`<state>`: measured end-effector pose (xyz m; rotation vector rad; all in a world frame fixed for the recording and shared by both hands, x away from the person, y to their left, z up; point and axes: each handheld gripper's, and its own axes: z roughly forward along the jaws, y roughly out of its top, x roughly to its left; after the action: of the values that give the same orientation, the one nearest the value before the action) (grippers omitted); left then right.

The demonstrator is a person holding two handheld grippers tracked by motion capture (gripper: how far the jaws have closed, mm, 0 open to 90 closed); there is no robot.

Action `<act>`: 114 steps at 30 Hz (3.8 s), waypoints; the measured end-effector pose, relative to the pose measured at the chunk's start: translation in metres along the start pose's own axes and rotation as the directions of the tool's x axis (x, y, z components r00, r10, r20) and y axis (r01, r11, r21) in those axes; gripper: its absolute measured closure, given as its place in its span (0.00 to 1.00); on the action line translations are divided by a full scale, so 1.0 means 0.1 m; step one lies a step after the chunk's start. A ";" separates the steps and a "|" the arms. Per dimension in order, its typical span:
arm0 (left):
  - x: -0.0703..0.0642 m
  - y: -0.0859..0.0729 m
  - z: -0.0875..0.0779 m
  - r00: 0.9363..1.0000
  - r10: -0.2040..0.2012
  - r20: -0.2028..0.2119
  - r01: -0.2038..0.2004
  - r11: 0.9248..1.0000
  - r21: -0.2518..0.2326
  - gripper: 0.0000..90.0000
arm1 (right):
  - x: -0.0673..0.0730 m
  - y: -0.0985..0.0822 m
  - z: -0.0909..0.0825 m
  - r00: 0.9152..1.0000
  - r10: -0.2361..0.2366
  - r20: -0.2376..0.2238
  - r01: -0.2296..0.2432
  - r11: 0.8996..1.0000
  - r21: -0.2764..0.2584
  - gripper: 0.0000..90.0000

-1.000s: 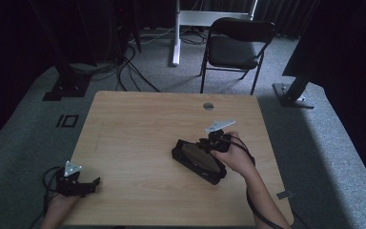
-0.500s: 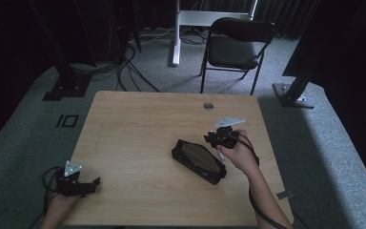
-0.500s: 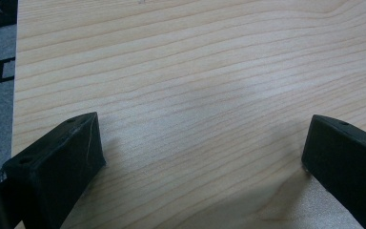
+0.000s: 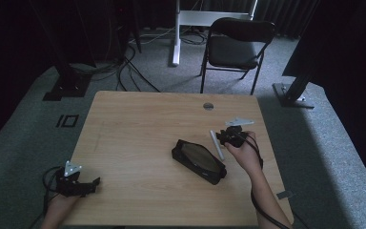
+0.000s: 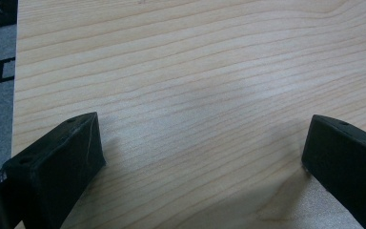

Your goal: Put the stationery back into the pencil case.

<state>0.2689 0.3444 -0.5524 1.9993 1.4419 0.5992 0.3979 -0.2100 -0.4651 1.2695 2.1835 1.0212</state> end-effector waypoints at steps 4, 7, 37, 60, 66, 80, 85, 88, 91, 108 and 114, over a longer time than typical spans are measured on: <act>0.00 0.00 0.00 1.000 0.000 0.000 0.000 1.000 0.000 0.00 | -0.07 -0.05 0.06 0.999 0.040 0.025 -0.040 0.999 0.006 0.77; 0.00 0.00 0.00 1.000 0.000 0.000 0.000 1.000 0.000 0.00 | -0.11 -0.09 0.11 0.996 0.076 0.041 -0.077 0.997 0.008 0.76; 0.00 0.00 0.00 1.000 0.000 0.000 0.000 1.000 0.000 0.00 | -0.25 -0.41 0.51 0.961 0.251 0.119 -0.262 0.961 0.088 0.69; 0.00 0.00 0.00 1.000 0.000 0.000 0.000 1.000 0.000 0.00 | -0.30 -0.40 0.48 0.968 0.204 0.144 -0.223 0.965 0.135 0.76; 0.00 0.00 0.00 1.000 0.000 0.000 0.000 1.000 0.000 0.00 | -0.31 -0.34 0.38 0.973 0.189 0.133 -0.205 0.972 0.117 0.76; 0.00 0.00 0.00 1.000 0.000 0.000 0.000 1.000 0.000 0.00 | -0.19 -0.12 0.10 0.988 0.133 0.077 -0.138 0.988 0.067 0.76; 0.00 0.00 0.00 1.000 0.000 0.000 0.000 1.000 0.000 0.00 | -0.11 -0.02 -0.03 0.994 0.100 0.054 -0.102 0.994 0.045 0.76; 0.00 0.00 0.00 1.000 0.000 0.000 0.000 1.000 0.000 0.00 | -0.07 0.02 -0.07 0.996 0.084 0.040 -0.086 0.996 0.037 0.76; 0.00 0.00 0.00 1.000 0.000 0.000 0.000 1.000 0.000 0.00 | -0.04 0.04 -0.10 0.997 0.076 0.027 -0.076 0.997 0.028 0.76; 0.00 0.00 0.00 1.000 0.000 0.000 0.000 1.000 0.000 0.00 | 0.25 0.22 -0.31 0.996 -0.014 -0.090 0.012 1.000 -0.017 0.76; 0.00 0.00 0.00 1.000 0.000 0.000 0.000 1.000 0.000 0.00 | 0.33 0.26 -0.38 0.991 -0.051 -0.126 0.046 0.998 -0.038 0.76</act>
<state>0.2688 0.3444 -0.5524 1.9997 1.4418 0.5992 0.3708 -0.1876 -0.4204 1.1593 2.2687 1.1442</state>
